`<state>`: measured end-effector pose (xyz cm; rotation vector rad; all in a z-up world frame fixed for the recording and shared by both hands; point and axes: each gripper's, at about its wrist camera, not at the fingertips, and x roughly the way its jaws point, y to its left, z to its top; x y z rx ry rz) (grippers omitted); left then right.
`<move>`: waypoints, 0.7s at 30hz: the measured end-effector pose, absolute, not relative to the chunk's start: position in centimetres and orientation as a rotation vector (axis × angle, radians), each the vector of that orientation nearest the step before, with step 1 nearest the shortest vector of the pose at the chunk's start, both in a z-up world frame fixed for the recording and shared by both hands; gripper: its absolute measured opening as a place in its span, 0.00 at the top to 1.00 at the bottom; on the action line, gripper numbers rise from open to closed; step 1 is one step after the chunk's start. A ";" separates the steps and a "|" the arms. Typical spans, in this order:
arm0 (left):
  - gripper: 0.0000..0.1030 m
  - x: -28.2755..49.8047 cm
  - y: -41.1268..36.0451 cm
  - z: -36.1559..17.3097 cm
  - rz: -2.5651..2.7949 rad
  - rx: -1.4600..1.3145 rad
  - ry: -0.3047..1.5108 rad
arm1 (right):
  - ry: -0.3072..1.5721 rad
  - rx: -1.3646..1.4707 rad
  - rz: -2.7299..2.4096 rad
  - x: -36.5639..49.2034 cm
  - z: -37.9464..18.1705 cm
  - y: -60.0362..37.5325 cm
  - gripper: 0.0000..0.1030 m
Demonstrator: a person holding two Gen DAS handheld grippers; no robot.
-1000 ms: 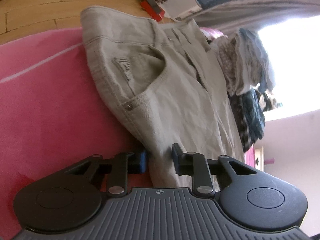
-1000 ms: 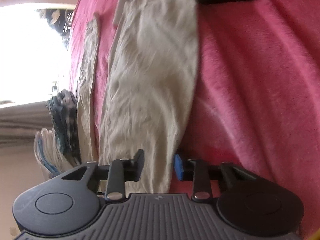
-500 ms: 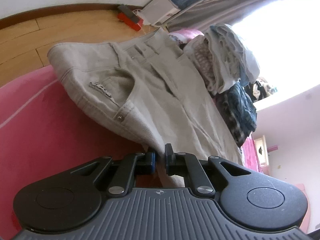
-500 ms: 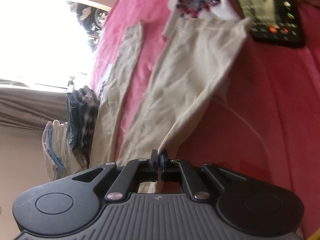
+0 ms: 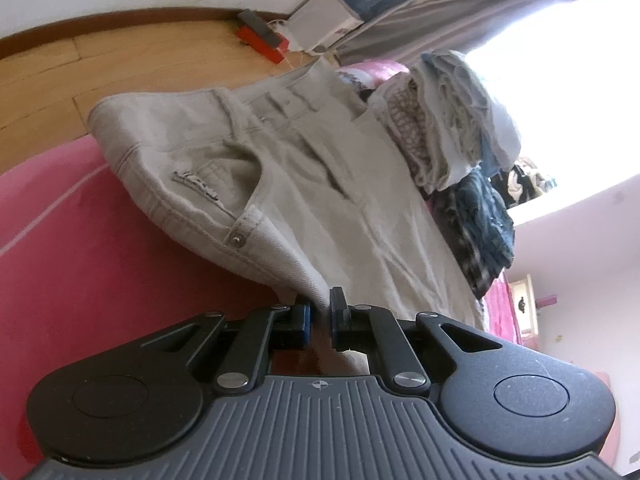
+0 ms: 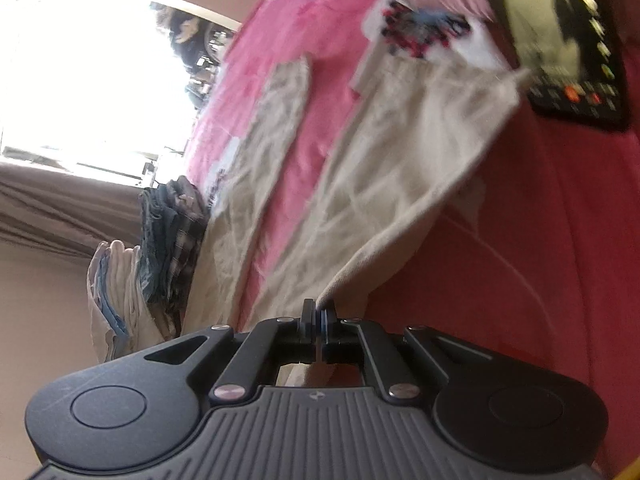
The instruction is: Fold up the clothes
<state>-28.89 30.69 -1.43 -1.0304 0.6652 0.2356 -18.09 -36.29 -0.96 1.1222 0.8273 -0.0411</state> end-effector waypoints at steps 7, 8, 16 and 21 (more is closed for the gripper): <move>0.93 -26.1 30.9 0.9 0.181 -0.998 0.600 | 0.706 1.052 0.046 -13.2 2.9 -35.7 0.98; 0.93 -25.4 31.0 1.2 0.172 -0.999 0.583 | 0.697 1.034 0.059 -12.1 3.5 -35.5 0.98; 0.93 -17.9 32.1 2.9 0.151 -0.968 0.520 | 0.655 0.916 0.108 -3.4 7.5 -33.8 0.98; 0.93 -12.5 32.8 2.5 0.170 -0.949 0.553 | 0.669 0.874 0.099 2.0 7.9 -32.6 0.98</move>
